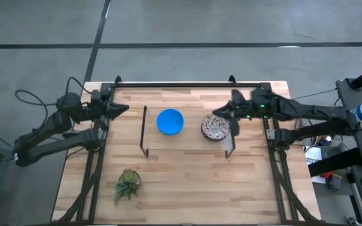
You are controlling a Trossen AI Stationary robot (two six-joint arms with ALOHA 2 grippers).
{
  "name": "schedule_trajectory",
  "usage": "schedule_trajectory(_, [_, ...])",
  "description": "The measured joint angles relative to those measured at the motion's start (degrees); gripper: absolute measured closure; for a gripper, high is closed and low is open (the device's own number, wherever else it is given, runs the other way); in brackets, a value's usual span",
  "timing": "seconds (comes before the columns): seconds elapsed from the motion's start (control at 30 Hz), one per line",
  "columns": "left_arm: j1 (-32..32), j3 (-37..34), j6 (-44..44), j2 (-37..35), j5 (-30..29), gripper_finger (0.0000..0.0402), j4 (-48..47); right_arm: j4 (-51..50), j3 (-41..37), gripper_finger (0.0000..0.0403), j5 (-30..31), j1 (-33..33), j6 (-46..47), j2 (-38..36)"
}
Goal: Pick & Place Mini bowls
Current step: Return to Home Position
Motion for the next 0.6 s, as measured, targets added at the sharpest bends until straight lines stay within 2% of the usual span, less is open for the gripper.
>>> schedule_trajectory(0.17, [0.0, -0.46, -0.02, -1.37, 0.4, 0.0401, 0.42, 6.65, -8.18, 0.0394, -2.46, 0.0, -3.12, -9.51])
schedule_trajectory(0.3, [0.0, -0.55, 1.79, -1.79, 0.59, 0.0401, -0.02, 5.51, -13.75, 0.0394, -2.97, 0.0, -6.17, -15.99])
schedule_trajectory(0.43, [0.0, -1.54, 3.0, -2.09, 0.56, 0.0401, 0.06, 4.25, -19.1, 0.0394, -1.05, -0.04, -8.58, -21.39])
schedule_trajectory(0.6, [0.0, -4.6, 3.21, -3.2, 0.59, 0.0401, 3.18, 9.17, -24.69, 0.0394, -5.26, 0.24, -7.78, -27.77])
